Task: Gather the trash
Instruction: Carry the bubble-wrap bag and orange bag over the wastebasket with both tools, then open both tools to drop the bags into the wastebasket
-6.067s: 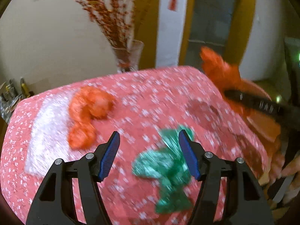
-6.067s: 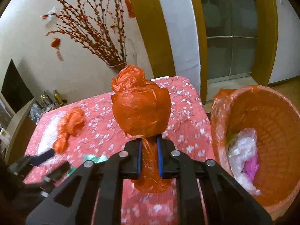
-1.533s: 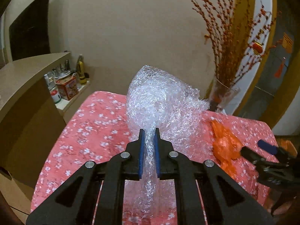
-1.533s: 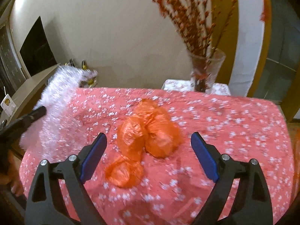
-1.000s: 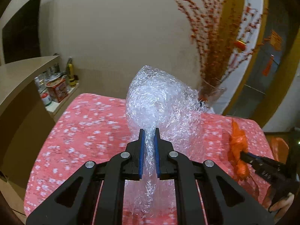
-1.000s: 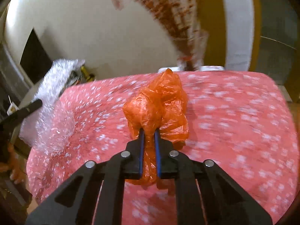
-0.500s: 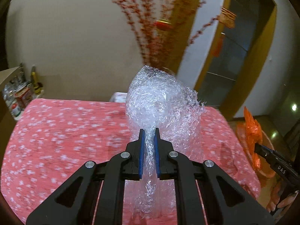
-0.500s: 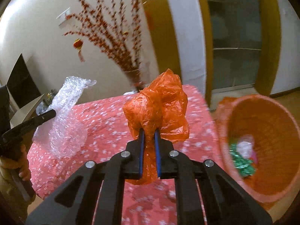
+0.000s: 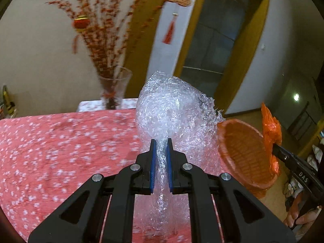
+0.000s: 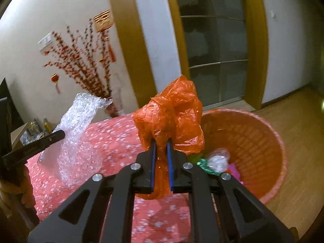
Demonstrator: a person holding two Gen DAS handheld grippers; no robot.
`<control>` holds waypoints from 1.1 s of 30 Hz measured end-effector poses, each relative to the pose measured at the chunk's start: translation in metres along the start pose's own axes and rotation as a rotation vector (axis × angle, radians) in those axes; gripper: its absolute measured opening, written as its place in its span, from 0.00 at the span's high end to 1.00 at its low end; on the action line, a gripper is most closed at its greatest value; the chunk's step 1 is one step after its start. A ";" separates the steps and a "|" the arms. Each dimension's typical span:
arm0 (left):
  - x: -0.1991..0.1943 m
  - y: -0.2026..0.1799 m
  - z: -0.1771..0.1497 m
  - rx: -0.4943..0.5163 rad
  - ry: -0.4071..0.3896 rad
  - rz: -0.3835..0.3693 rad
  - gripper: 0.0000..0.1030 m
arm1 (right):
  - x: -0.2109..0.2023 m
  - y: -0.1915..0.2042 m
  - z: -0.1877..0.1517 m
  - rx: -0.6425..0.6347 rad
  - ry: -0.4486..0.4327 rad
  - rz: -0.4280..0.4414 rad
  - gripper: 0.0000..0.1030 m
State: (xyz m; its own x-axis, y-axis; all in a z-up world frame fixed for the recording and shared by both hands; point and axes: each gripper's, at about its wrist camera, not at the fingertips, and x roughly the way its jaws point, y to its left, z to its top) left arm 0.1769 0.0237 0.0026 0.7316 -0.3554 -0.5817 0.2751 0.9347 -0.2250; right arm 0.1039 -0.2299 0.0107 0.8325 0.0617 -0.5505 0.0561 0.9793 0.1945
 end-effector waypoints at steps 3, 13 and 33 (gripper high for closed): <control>0.008 -0.022 0.000 0.030 0.003 -0.030 0.91 | -0.004 -0.020 0.000 0.032 -0.010 -0.025 0.89; 0.039 -0.083 0.005 0.079 0.018 -0.125 0.91 | -0.010 -0.064 -0.002 0.090 -0.027 -0.074 0.89; 0.123 -0.166 -0.010 0.119 0.140 -0.218 0.79 | 0.010 -0.137 0.009 0.187 -0.049 -0.128 0.65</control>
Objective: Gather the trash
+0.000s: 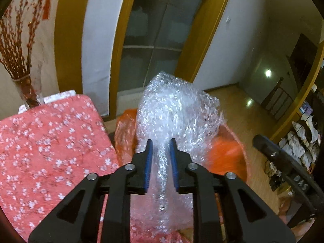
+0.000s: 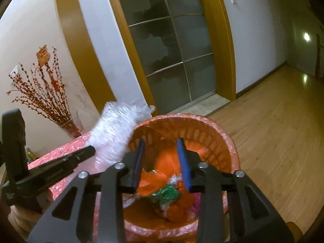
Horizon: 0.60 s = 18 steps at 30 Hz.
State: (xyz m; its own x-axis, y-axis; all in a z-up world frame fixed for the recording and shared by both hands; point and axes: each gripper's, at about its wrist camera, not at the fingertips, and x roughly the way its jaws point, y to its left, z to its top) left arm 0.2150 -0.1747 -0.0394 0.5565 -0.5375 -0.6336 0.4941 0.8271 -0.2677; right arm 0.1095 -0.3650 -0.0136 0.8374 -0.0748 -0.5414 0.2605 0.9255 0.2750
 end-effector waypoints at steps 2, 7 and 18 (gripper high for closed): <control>0.004 0.000 -0.003 -0.001 0.015 0.004 0.75 | -0.002 -0.006 -0.003 0.007 -0.003 -0.013 0.58; -0.001 0.001 -0.010 0.000 0.022 0.015 0.65 | -0.017 -0.013 -0.011 0.014 -0.027 -0.062 0.36; -0.093 0.020 -0.031 0.047 -0.109 0.144 0.33 | -0.074 0.037 -0.031 -0.089 -0.113 -0.141 0.04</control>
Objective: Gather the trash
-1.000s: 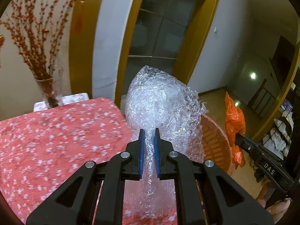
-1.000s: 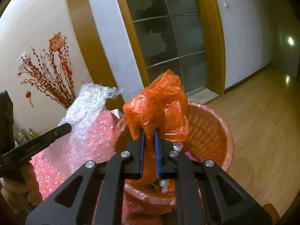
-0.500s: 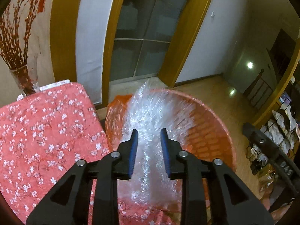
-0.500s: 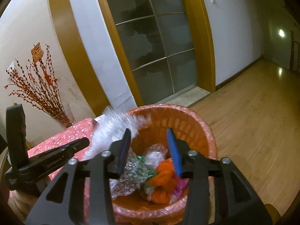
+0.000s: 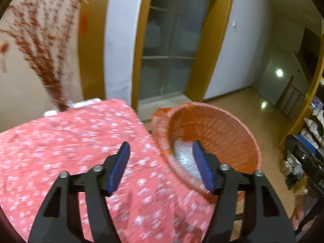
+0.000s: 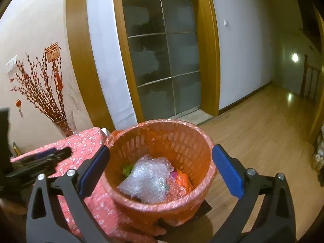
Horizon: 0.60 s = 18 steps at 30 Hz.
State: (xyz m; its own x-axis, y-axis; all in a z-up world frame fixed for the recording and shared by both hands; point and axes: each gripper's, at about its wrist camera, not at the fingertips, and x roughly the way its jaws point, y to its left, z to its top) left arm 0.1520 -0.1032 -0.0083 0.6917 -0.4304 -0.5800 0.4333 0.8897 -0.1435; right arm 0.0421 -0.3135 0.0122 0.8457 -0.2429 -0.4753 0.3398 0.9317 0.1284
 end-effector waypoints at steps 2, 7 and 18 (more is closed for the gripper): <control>-0.018 0.008 -0.005 0.008 -0.028 0.032 0.28 | -0.010 0.009 -0.005 0.001 0.013 -0.010 0.04; -0.069 0.030 -0.031 0.025 -0.104 0.162 0.15 | -0.031 0.028 -0.019 -0.010 0.031 0.017 0.04; -0.120 0.046 -0.069 -0.024 -0.175 0.310 0.07 | -0.082 0.061 -0.045 -0.108 -0.039 -0.023 0.04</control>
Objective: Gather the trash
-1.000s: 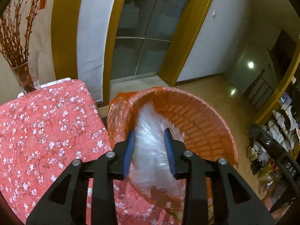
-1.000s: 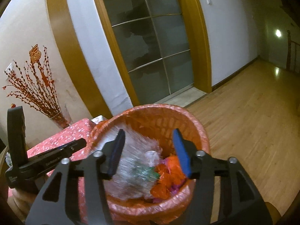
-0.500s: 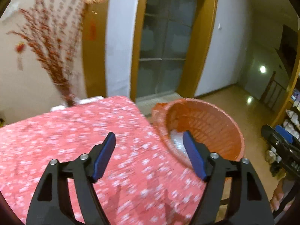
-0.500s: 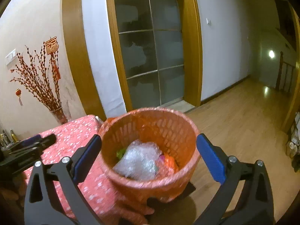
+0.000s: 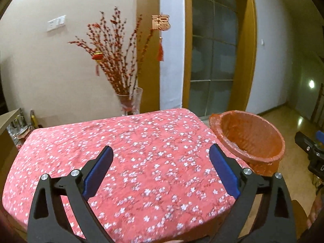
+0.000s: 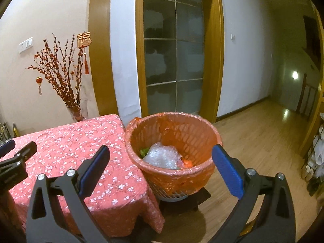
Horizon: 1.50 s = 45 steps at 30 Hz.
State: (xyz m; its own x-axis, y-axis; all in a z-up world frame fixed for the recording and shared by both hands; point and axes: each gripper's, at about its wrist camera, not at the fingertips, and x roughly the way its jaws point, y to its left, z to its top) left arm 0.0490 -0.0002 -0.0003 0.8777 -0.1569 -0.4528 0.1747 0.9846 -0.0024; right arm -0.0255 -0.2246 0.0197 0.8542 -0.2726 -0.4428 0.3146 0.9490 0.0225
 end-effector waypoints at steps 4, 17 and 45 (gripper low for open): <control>-0.010 0.005 -0.008 -0.021 0.000 0.005 0.07 | -0.011 0.006 -0.004 -0.004 -0.025 -0.026 0.04; -0.037 0.001 -0.021 -0.014 -0.055 0.024 0.07 | -0.035 0.011 -0.016 0.009 -0.070 -0.040 0.04; -0.051 -0.008 -0.022 -0.012 -0.080 0.019 0.07 | -0.043 0.011 -0.021 0.022 -0.077 -0.043 0.04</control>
State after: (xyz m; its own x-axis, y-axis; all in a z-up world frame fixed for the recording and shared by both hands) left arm -0.0068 0.0017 0.0036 0.9137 -0.1432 -0.3804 0.1527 0.9883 -0.0051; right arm -0.0672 -0.1994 0.0198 0.8688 -0.3254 -0.3732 0.3602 0.9325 0.0253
